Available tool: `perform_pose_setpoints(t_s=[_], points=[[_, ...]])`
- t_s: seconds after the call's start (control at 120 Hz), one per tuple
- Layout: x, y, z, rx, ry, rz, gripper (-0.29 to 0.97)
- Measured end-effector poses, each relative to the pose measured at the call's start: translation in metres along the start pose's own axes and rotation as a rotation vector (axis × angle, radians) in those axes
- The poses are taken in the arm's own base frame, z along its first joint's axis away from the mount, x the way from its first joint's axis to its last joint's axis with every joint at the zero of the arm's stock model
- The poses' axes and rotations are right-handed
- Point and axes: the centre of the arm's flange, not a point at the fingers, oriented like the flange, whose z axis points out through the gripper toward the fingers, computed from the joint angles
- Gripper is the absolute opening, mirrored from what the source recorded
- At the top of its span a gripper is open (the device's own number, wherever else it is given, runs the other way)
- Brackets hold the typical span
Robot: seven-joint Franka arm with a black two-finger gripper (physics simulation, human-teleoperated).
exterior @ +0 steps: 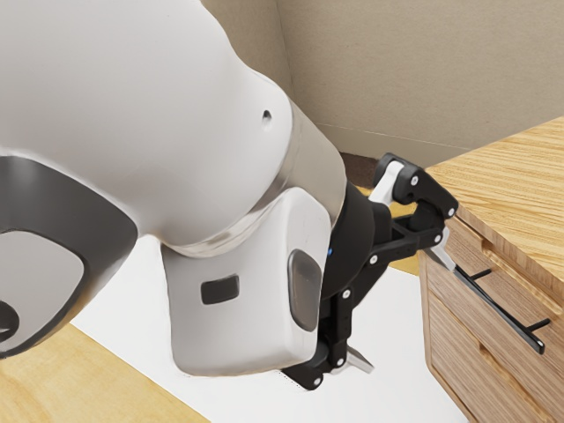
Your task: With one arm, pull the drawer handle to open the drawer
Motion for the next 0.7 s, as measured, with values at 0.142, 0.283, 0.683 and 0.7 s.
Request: perform_pose_setpoints(t_s=[0.142,0.283,0.683,0.7], points=[[0.000,-0.007,0.016,0.001,0.016,0.007,0.68],[0.011,-0.006,0.023,0.009,0.027,0.031,0.68],[0.035,-0.002,0.027,0.034,0.052,0.080,0.68],[0.035,-0.003,0.030,0.031,0.054,0.079,0.68]])
